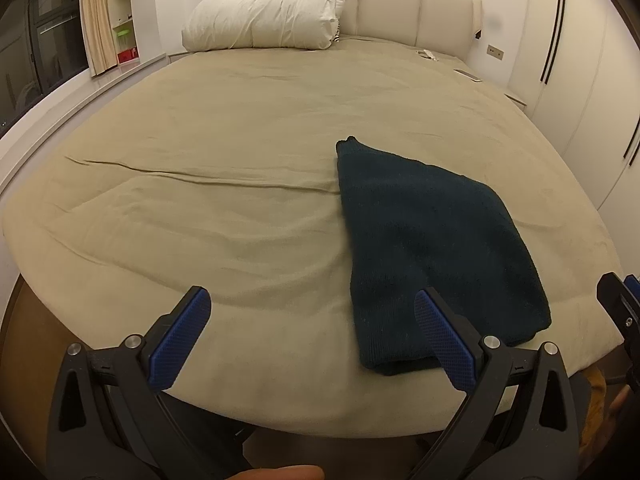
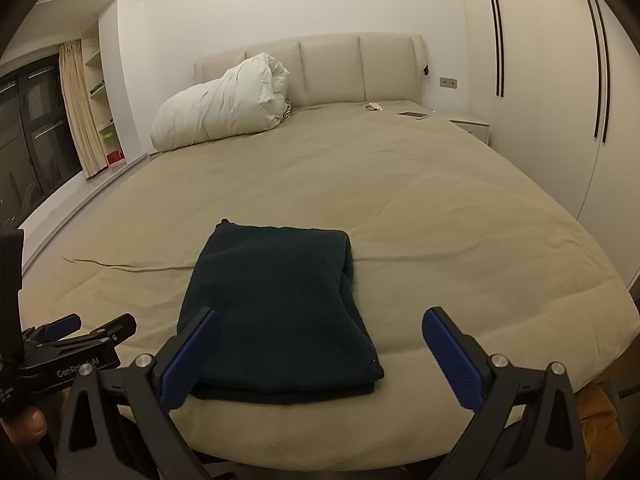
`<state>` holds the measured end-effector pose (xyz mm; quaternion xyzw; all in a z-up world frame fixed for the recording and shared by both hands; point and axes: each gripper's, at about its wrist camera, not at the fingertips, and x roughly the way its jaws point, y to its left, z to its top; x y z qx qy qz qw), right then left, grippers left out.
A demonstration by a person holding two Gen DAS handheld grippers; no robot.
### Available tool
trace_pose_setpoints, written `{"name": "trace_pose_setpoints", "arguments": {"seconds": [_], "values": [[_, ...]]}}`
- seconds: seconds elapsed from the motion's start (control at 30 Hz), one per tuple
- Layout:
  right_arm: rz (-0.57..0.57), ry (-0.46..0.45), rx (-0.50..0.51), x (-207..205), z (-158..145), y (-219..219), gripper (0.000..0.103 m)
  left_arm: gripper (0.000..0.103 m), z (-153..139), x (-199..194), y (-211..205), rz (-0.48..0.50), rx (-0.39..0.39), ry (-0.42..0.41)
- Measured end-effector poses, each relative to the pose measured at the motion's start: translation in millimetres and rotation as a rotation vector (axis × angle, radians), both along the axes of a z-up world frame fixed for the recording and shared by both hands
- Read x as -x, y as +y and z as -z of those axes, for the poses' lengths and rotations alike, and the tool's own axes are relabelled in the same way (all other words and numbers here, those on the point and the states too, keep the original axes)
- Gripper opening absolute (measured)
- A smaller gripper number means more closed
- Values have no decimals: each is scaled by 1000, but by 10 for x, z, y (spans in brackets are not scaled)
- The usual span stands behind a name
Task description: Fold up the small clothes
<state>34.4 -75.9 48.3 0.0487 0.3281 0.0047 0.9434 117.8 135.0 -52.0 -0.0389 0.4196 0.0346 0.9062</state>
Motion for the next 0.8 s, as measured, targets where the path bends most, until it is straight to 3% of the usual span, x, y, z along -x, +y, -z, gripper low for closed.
{"name": "trace_pose_setpoints", "arguments": {"seconds": [0.8], "values": [[-10, 39, 9, -16, 52, -1, 103, 103, 45, -53, -20, 4, -52, -22]]}}
